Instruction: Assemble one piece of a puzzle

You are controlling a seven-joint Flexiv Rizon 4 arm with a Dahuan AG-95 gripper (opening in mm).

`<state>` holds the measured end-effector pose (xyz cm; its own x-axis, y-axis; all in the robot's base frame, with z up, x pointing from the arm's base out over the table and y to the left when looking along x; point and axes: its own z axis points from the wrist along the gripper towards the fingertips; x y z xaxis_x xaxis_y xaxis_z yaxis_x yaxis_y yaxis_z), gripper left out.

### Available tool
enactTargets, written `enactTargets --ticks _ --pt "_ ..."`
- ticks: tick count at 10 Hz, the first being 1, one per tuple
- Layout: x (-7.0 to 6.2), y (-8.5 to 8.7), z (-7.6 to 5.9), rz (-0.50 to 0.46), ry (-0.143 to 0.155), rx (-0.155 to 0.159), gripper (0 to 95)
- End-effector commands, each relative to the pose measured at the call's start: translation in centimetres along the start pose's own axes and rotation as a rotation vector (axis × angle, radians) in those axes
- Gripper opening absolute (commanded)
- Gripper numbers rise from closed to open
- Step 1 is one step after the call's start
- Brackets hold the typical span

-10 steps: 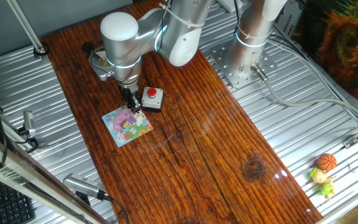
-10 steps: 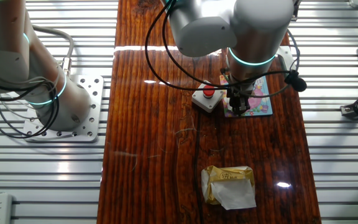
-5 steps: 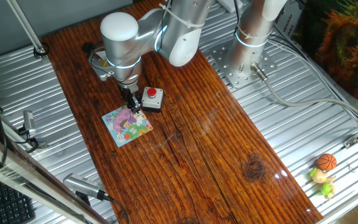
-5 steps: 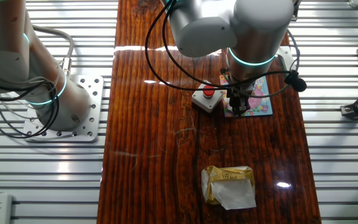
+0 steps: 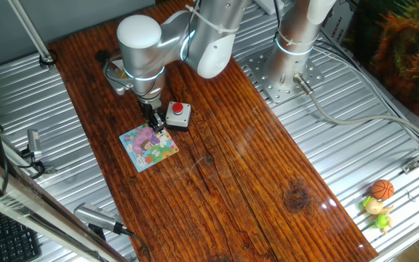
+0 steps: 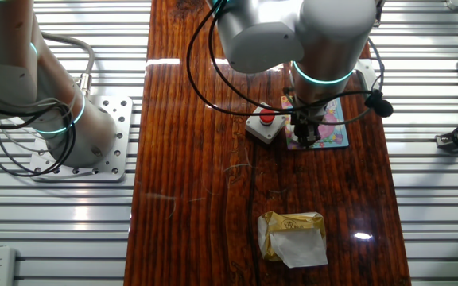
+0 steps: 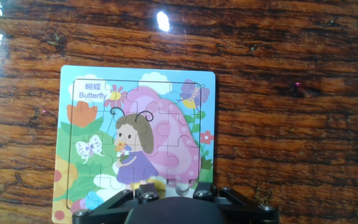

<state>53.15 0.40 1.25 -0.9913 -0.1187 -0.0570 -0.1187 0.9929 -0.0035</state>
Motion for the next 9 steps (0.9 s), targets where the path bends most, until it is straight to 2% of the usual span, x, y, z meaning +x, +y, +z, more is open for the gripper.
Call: enactTargets --ticks 1,9 --pt "-0.01 0.01 -0.04 -0.001 0.0 -0.001 0.0" --pt "0.15 -0.21 -0.16 -0.002 -0.001 -0.003 0.0"
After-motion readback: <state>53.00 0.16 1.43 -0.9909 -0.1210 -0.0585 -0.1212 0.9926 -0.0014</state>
